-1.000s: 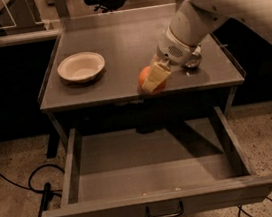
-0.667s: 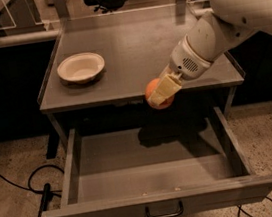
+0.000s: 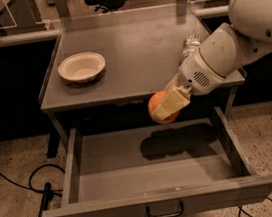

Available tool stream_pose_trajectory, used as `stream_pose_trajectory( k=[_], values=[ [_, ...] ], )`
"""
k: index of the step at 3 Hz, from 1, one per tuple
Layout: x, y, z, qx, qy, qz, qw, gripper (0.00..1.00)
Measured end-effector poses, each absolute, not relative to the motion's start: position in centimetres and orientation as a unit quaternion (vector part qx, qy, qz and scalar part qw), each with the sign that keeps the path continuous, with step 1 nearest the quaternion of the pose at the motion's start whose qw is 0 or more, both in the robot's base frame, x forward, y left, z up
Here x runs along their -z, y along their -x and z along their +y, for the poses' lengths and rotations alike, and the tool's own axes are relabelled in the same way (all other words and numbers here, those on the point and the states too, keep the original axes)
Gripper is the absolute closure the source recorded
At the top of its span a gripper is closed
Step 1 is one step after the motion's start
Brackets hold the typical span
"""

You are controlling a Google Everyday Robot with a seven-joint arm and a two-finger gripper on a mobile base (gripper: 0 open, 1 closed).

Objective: Place orange into top drawer

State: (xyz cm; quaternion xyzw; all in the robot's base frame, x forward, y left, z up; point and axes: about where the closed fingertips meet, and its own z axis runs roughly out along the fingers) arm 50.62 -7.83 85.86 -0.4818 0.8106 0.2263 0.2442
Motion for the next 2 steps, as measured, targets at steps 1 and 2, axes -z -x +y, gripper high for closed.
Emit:
stream_pose_trajectory(
  k=[1, 2],
  values=[
    [-84.3, -50.1, -8.1, -0.261, 0.447, 0.82, 0.244, 1.0],
    [-80.2, -48.9, -7.9, -0.304, 0.399, 0.836, 0.224, 1.0]
  ],
)
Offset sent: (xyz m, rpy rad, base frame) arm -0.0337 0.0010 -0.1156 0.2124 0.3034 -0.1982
